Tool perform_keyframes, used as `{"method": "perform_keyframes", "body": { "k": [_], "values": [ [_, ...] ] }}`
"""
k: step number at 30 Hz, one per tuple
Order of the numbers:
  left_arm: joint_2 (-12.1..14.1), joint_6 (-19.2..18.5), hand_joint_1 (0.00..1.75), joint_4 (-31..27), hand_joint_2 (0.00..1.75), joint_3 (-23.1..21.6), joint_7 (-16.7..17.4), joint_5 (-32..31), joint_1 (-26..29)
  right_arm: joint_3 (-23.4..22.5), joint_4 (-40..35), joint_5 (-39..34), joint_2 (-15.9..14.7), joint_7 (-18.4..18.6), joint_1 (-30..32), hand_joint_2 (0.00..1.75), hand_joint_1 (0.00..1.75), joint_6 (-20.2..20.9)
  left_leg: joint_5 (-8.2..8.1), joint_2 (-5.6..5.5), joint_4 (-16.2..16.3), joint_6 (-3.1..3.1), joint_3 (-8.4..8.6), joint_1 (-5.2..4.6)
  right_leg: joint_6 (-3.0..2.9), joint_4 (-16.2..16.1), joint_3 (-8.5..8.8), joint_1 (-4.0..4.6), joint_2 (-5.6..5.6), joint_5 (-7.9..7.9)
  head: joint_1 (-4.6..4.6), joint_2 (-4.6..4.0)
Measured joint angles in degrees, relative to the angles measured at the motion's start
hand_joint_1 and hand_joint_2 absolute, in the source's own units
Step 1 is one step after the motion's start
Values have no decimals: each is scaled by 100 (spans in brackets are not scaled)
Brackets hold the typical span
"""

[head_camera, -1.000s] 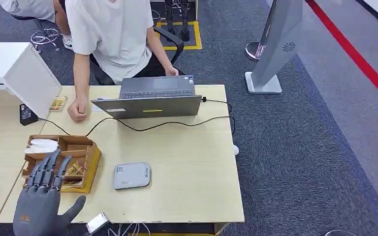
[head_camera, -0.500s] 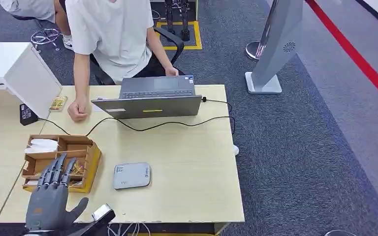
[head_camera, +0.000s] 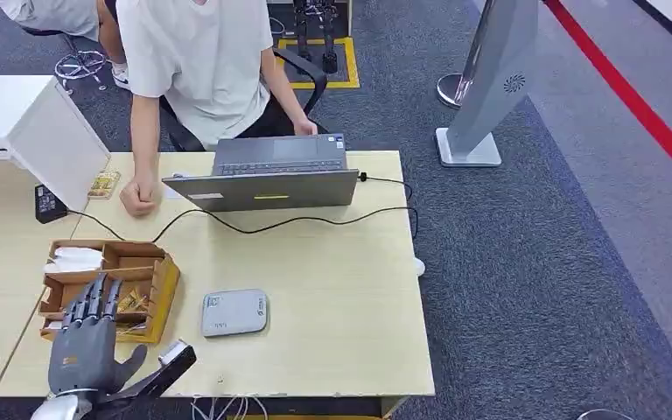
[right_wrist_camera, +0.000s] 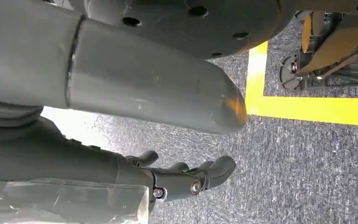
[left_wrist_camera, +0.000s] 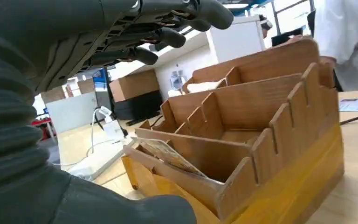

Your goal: Pass the card to the sensor for recognition and then transmit it.

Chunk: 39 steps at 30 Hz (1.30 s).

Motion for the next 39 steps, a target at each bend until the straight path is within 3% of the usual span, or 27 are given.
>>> {"method": "perform_keyframes", "body": {
  "k": [20, 39],
  "values": [
    [-186, 48, 0, 201, 175, 789, 146, -223, 110, 0, 0, -9, -9, 79, 3, 0, 0, 4, 0, -1, 0, 0, 0, 0, 0, 0, 1, 0, -1, 0, 0, 0],
    [-509, 476, 0, 205, 175, 929, -280, -535, 33, 9, 0, -2, -11, 77, 2, 0, 0, 0, 1, -1, 0, 1, 0, 0, 0, 0, 1, 0, -1, 0, 0, 0]
  ]
}}
